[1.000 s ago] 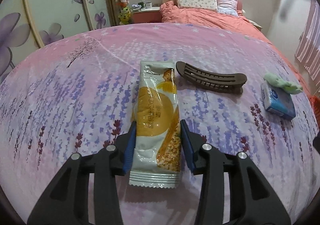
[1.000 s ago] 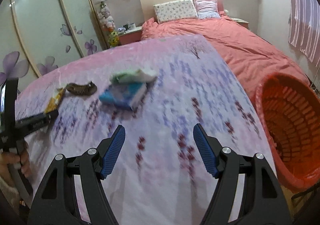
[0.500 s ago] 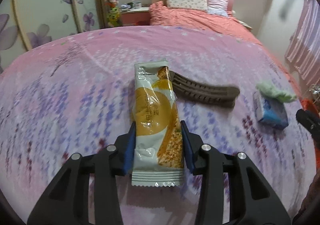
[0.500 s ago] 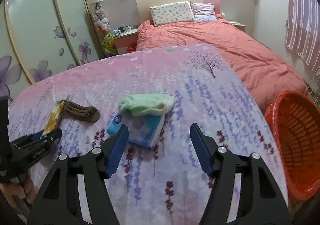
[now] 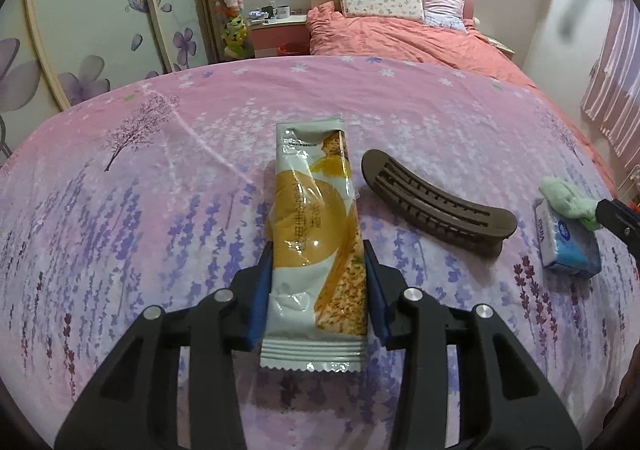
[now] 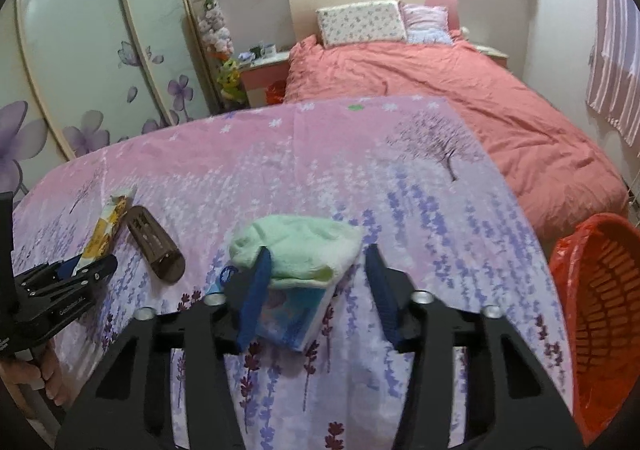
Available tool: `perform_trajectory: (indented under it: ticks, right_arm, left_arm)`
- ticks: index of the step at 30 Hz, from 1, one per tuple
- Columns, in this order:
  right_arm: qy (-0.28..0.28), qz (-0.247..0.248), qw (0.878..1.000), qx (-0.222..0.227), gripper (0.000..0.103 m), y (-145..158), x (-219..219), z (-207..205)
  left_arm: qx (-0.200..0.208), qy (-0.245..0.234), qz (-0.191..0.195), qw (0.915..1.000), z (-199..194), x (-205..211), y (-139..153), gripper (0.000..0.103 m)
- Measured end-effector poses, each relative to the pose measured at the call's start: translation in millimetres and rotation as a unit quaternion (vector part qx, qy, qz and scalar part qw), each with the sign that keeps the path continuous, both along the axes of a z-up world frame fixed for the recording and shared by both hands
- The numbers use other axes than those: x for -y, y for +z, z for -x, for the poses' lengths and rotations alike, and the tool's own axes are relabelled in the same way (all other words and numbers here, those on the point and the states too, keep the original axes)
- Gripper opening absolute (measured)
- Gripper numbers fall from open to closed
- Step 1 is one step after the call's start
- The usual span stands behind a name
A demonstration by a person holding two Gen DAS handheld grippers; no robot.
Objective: Collect trash
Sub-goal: 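Grasp the yellow snack wrapper with the left tool while the right tool grasps the mint-green cloth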
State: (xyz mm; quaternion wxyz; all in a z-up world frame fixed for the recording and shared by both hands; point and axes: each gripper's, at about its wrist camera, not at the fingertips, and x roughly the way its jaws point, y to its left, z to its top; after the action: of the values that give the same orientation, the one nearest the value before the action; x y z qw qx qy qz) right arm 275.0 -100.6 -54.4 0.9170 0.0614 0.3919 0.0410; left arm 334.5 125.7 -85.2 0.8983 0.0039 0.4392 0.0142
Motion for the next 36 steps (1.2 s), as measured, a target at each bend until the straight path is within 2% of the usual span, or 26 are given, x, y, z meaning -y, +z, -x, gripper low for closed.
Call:
perform_trajectory:
  ticks: [2, 4, 9, 13, 16, 18, 20, 22, 25, 30, 32, 35, 36]
  right_arm:
    - [0.001, 0.005, 1.000, -0.017, 0.015, -6.0, -2.9, -0.7]
    - [-0.004, 0.014, 1.000, -0.012, 0.007, -7.4, -4.2, 3.8]
    - [-0.039, -0.019, 0.999, 0.014, 0.005, 3.5, 14.2, 29.8]
    - [-0.078, -0.005, 0.996, 0.034, 0.006, 11.9, 29.4, 64.0]
    - [-0.058, -0.014, 0.998, 0.003, 0.006, 2.4, 30.4, 79.7]
    - [-0.038, -0.012, 0.999, -0.011, 0.017, -5.3, 26.7, 87.6]
    - [-0.037, -0.007, 0.999, -0.007, 0.050, -5.8, 24.0, 88.1]
    - [-0.039, -0.004, 0.999, 0.000, 0.060, -5.5, 23.5, 85.4]
    - [-0.045, -0.005, 0.999, -0.006, 0.065, -7.4, 25.0, 72.3]
    - [-0.050, 0.010, 0.998, -0.023, 0.065, -18.7, 23.4, 54.0]
    - [-0.051, 0.016, 0.998, -0.038, 0.057, -22.6, 24.4, 50.3]
    - [-0.062, 0.026, 0.997, -0.039, 0.042, -22.3, 23.6, 49.8]
    - [-0.065, 0.026, 0.997, -0.039, 0.041, -22.4, 24.5, 50.3]
  left_arm:
    - [0.000, 0.001, 0.000, 1.0000, 0.4, 0.0, -0.7, 0.042]
    - [0.000, 0.001, -0.001, 1.0000, 0.0, 0.1, -0.9, 0.043]
    - [0.000, 0.002, -0.004, 1.0000, 1.7, 4.4, -1.7, 0.043]
    - [0.000, 0.002, -0.004, 1.0000, 1.7, 4.3, -1.8, 0.044]
    - [-0.001, 0.002, -0.004, 1.0000, 1.7, 4.0, -1.8, 0.044]
    - [-0.001, 0.002, -0.003, 1.0000, 1.6, 4.0, -1.7, 0.044]
    - [-0.001, 0.002, -0.003, 1.0000, 1.6, 4.0, -1.8, 0.044]
    - [-0.001, 0.002, -0.003, 1.0000, 1.6, 3.8, -1.7, 0.044]
    - [-0.001, 0.002, -0.004, 1.0000, 1.5, 3.7, -1.8, 0.044]
    - [-0.001, 0.002, -0.004, 1.0000, 1.4, 3.3, -1.7, 0.045]
    - [-0.001, 0.002, -0.004, 1.0000, 1.4, 3.2, -1.7, 0.045]
    - [-0.001, 0.002, -0.003, 1.0000, 1.5, 3.2, -1.7, 0.045]
    - [-0.001, 0.002, -0.003, 1.0000, 1.5, 3.2, -1.6, 0.045]
